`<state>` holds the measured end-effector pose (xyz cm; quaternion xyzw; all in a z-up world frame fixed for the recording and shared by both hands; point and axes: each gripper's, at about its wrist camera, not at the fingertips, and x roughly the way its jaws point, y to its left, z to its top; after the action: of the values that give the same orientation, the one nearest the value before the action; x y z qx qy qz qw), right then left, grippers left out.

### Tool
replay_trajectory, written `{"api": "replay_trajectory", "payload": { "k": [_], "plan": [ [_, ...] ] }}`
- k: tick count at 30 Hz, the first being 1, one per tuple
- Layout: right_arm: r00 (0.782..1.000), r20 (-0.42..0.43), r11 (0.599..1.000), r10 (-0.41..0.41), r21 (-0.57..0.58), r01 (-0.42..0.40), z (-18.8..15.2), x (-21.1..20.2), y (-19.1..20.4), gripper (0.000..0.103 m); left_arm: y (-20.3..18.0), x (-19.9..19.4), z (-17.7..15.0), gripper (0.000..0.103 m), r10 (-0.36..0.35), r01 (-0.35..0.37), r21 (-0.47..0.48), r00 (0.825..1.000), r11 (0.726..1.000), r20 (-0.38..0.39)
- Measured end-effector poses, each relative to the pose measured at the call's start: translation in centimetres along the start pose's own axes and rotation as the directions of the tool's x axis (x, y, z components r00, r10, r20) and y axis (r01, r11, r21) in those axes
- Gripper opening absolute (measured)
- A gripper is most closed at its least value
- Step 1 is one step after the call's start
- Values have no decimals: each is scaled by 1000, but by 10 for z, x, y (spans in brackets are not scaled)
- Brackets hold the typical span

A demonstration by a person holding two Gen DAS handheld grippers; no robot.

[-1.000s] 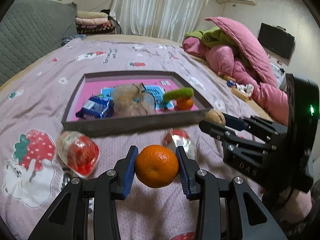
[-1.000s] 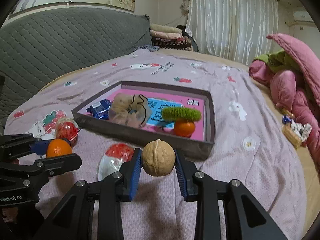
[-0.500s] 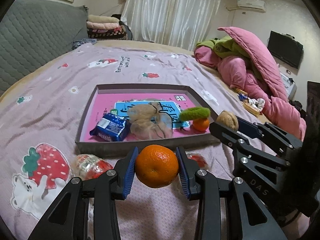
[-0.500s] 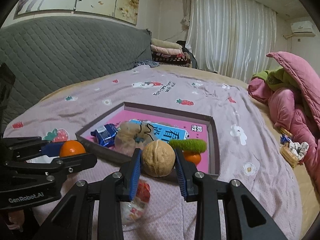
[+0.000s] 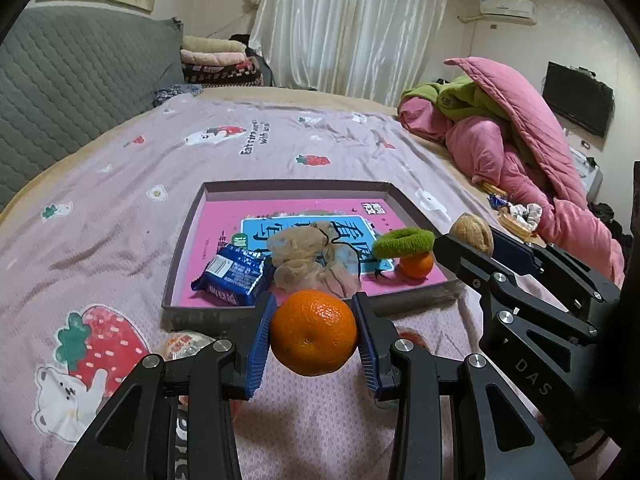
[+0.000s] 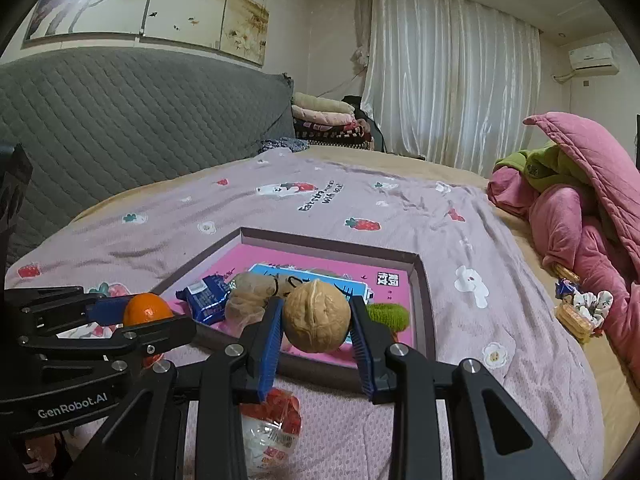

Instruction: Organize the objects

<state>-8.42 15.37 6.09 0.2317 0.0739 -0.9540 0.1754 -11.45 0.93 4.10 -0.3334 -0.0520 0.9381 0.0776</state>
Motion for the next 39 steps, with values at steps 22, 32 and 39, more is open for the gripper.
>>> {"api": "replay_trajectory", "payload": {
  "k": [22,32,39],
  "plan": [
    [999,33,1000,-19,14,18,13,9,-2,33,16,7,35,40,55,-55,-7,997,998,56],
    [997,69,999,-32,16,31,20,10,-4,33,45,12,47,40,102,-100,-32,993,994,61],
    [997,78,999,-28,17,27,25,17,-2,33,62,19,51,40,123,-120,-46,991,992,55]
  ]
}}
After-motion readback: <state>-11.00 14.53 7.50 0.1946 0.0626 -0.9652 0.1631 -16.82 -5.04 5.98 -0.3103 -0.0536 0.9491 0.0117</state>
